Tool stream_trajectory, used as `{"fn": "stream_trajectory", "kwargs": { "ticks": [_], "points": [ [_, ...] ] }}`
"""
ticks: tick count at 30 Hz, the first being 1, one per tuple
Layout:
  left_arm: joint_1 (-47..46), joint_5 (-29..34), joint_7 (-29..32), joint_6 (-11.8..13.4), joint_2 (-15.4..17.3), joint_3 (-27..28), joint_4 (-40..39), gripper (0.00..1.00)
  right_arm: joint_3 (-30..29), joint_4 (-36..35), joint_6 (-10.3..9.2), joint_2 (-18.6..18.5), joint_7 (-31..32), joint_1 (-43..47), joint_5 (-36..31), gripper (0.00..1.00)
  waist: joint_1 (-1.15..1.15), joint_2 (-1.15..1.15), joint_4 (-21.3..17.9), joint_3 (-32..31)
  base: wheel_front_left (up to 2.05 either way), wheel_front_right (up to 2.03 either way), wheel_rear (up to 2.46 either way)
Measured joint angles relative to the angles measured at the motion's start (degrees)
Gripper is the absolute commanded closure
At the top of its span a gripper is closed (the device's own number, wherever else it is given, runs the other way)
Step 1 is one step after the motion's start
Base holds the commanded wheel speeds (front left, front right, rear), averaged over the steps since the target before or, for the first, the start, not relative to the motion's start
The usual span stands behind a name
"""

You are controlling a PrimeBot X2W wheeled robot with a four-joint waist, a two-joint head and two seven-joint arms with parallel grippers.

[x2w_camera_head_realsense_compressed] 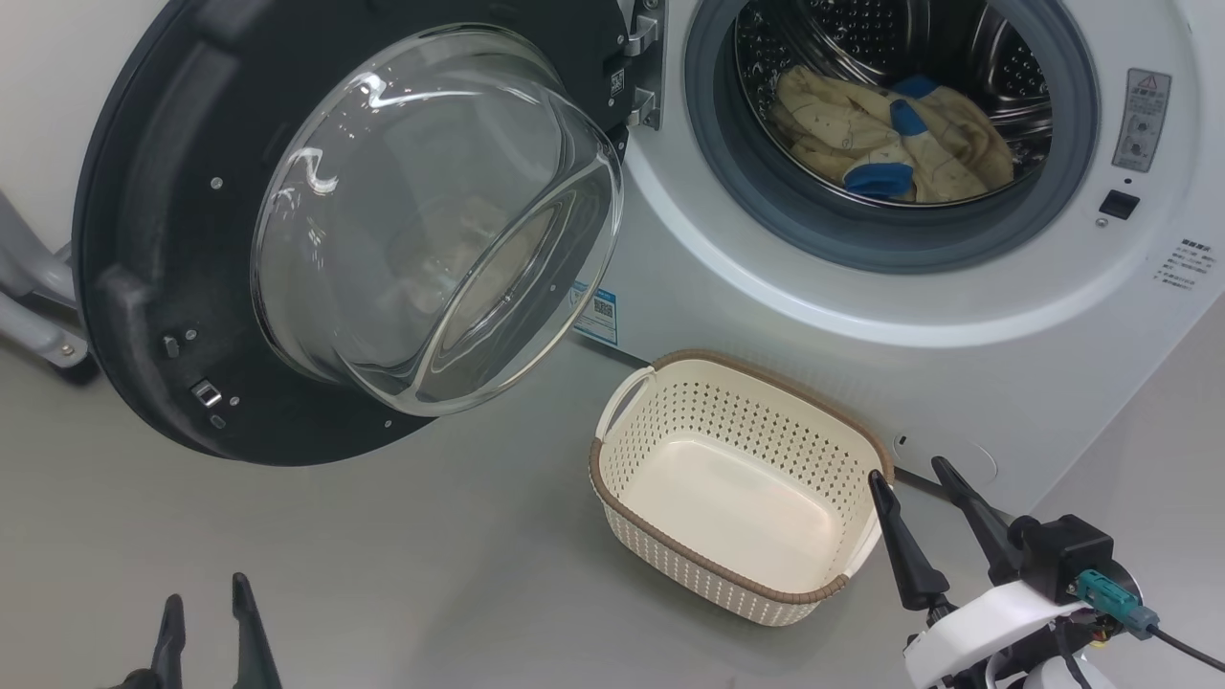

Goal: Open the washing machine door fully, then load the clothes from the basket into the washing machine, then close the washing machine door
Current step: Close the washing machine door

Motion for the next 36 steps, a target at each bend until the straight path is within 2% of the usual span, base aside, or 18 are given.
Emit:
{"fn": "stream_trajectory", "kwargs": {
  "ticks": [1, 2, 5, 7, 8, 11, 14, 18, 22, 25, 32, 36],
  "points": [
    [0.02, -0.02, 0.0, 0.0, 0.0, 0.02, -0.13, 0.91, 0.0, 0.11, 0.0, -0.07, 0.0, -0.07, 0.14, 0.0, 0.0, 0.0, 0.01, 0.02, 0.0, 0.0, 0.0],
    [0.04, -0.15, 0.0, 0.0, 0.0, 0.04, -0.26, 1.0, 0.0, 0.19, 0.0, -0.09, 0.0, -0.13, 0.16, 0.0, 0.0, 0.0, 0.01, 0.03, 0.0, 0.0, 0.0],
    [0.19, -1.27, 0.0, 0.0, 0.0, 0.22, -0.68, 1.0, 0.0, 0.31, 0.0, -0.1, 0.0, -0.18, 0.23, 0.0, 0.0, 0.0, 0.0, 0.06, 0.0, 0.0, 0.0],
    [0.18, -4.94, 0.0, 0.0, -0.02, 1.42, -2.11, 1.0, -0.02, 0.46, 0.0, -0.11, 0.0, -0.2, 0.24, 0.0, 0.0, 0.0, 0.0, 0.08, 0.0, 0.0, 0.0],
    [0.16, -9.01, 0.0, 0.0, -0.04, 2.38, -3.0, 1.0, -0.04, 0.49, 0.0, -0.11, 0.0, -0.2, 0.24, 0.0, 0.0, 0.0, 0.01, 0.09, 0.0, 0.0, 0.0],
    [-0.13, -26.21, 0.0, 0.07, -0.08, 6.88, -6.16, 1.0, -0.25, 0.55, 0.0, -0.11, 0.0, -0.2, 0.35, 0.0, 0.0, 0.0, 0.06, 0.08, 0.0, 0.0, 0.0],
    [-1.18, -36.89, -0.19, 0.01, -0.11, 12.13, -7.99, 1.0, -0.42, 0.56, 0.0, -0.09, 0.0, -0.2, 0.69, 0.0, 0.0, 0.0, 0.17, 0.11, 0.0, 0.0, 0.0],
    [-5.17, -47.87, -0.29, -3.8, -0.25, 17.79, -8.28, 1.0, -0.38, 0.64, 0.0, -0.07, 0.0, -0.18, 0.69, 0.0, 0.0, 0.0, 0.35, 0.29, 0.0, 0.0, 0.0],
    [-8.38, -58.58, -0.3, -8.55, -0.25, 21.12, -6.99, 1.0, -0.29, 0.65, 0.0, -0.1, 0.0, -0.17, 0.69, 0.0, 0.0, 0.0, 0.63, 0.86, 0.0, 0.0, 0.0],
    [-10.57, -60.71, 2.34, -10.25, -0.15, 24.18, -4.88, 1.0, -0.07, 0.65, 0.0, -0.16, 0.0, -0.17, 0.69, 0.0, 0.0, 0.0, 0.69, 1.41, 0.0, 0.0, 0.0],
    [-18.98, -68.43, 11.71, -10.5, 6.8, 26.69, 1.37, 1.0, -0.93, 0.66, 0.0, -1.37, 0.0, 0.2, 0.67, 0.0, 0.0, 0.0, 0.54, 3.06, 0.0, 0.0, 0.0],
    [-23.33, -71.24, 14.68, -10.03, 9.31, 27.52, 4.66, 1.0, -1.92, 0.78, 0.0, -2.43, 0.0, 1.26, 0.65, 0.0, 0.0, 0.0, 0.43, 4.51, 0.0, 0.0, 0.0]
  ]
}}
